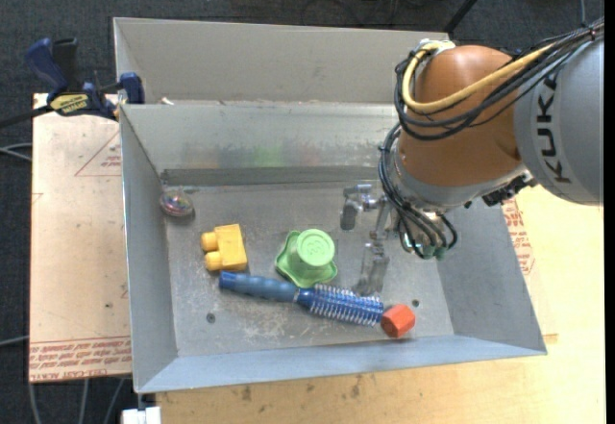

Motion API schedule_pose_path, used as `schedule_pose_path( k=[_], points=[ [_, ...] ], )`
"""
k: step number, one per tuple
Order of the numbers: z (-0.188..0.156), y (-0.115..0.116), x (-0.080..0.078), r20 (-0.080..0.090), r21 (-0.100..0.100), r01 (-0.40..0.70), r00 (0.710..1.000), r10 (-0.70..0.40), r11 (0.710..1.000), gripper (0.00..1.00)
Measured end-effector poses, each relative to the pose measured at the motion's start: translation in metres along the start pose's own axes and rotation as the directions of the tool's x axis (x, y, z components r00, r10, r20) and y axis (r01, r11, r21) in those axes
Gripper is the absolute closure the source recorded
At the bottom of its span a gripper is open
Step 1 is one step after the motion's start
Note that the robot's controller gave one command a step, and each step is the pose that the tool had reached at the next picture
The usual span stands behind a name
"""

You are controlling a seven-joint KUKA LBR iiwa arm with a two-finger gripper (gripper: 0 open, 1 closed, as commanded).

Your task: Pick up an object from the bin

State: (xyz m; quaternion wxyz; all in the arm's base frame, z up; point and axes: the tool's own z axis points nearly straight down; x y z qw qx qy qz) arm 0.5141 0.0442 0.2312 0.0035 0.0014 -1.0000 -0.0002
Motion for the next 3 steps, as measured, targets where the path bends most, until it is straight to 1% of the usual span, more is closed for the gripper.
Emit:
schedule_pose_path(
  k=[1,2,3],
  points=[
    [0.161,-0.033,0.011,-0.001,0.0,0.138,0.99,-0.138,0.99,0.0],
    [0.158,-0.032,0.01,0.005,0.0,0.138,0.99,-0.138,0.99,1.0],
    [0.028,-0.016,0.026,0.014,0.002,0.145,0.989,-0.145,0.989,1.0]
  ],
)
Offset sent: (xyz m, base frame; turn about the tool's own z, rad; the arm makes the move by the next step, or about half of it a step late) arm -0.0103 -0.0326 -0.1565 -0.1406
